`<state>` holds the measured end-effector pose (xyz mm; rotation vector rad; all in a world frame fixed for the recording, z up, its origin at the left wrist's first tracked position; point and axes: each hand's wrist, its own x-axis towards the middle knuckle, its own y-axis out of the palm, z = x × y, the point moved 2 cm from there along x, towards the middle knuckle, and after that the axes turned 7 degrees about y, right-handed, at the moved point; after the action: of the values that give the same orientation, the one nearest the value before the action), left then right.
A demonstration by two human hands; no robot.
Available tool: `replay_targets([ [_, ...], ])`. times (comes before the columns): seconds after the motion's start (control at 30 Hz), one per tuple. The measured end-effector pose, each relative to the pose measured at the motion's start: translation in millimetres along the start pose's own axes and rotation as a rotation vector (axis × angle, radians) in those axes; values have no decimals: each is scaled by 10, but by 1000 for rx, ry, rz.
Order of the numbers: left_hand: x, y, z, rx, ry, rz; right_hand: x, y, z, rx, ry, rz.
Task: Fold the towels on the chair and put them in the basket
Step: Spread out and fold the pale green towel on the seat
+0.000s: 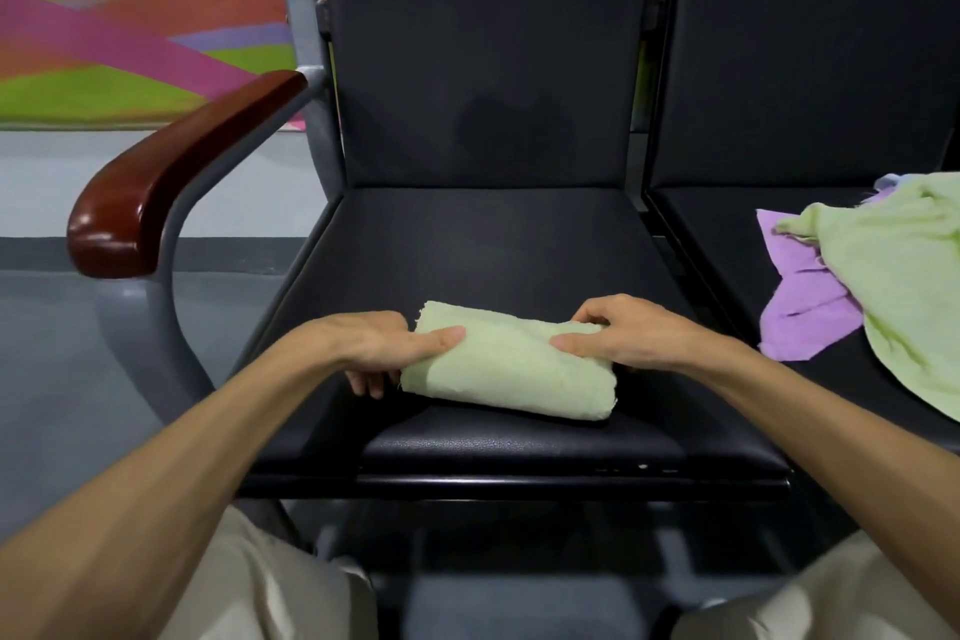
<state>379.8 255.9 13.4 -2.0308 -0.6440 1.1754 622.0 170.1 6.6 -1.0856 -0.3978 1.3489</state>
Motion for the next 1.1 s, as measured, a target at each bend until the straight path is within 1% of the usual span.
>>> replay_targets([
  [0.1, 22, 37, -99, -104, 42, -62, -58, -16, 12, 28, -12, 43],
  [0.2, 64, 57, -169, -379, 118, -142, -115, -43, 2, 116, -32, 124],
  [0.27, 69, 74, -236, -559, 207, -193, -135, -78, -35, 135, -28, 169],
  [0.37, 64, 59, -300, -680, 355, -291, -166, -121, -89, 122, -14, 274],
  [0.43, 49, 30, -331, -802, 481, -279, -182, -123, -116, 134, -28, 345],
  [0.5, 27, 4, -354, -902, 600, -228, -207, -116, -116, 176, -71, 436],
  [0.57, -24, -21, -391, -959, 678, -169, -218, -98, -96, 184, -125, 512],
  [0.6, -52, -32, -411, -978, 693, -161, -227, -96, -75, 174, -147, 509],
  [0.63, -72, -44, -430, -991, 693, -186, -225, -92, -47, 164, -166, 476],
  [0.67, -79, -64, -439, -993, 676, -259, -215, -89, -20, 168, -188, 433],
  [0.73, -110, -136, -431, -991, 583, -498, -186, -53, 32, 209, -238, 321],
  [0.8, -198, -238, -402, -1023, 505, -701, -185, -60, 125, 263, -284, 142],
  [0.87, -319, -334, -326, -1068, 469, -838, -232, -92, 300, 282, -338, -5],
  [0.9, -388, -385, -260, -1085, 449, -895, -272, -108, 432, 291, -369, -45],
  [0.93, -467, -435, -175, -1118, 429, -939, -325, -117, 586, 291, -403, -65],
  [1.0, -674, -523, 35, -1279, 396, -990, -441, -102, 936, 275, -469, -80],
  [1.07, -904, -557, 314, -1484, 396, -989, -531, -16, 1297, 239, -529, -68],
  [1.1, -1033, -547, 483, -1550, 388, -982, -585, 55, 1484, 204, -555, -59],
])
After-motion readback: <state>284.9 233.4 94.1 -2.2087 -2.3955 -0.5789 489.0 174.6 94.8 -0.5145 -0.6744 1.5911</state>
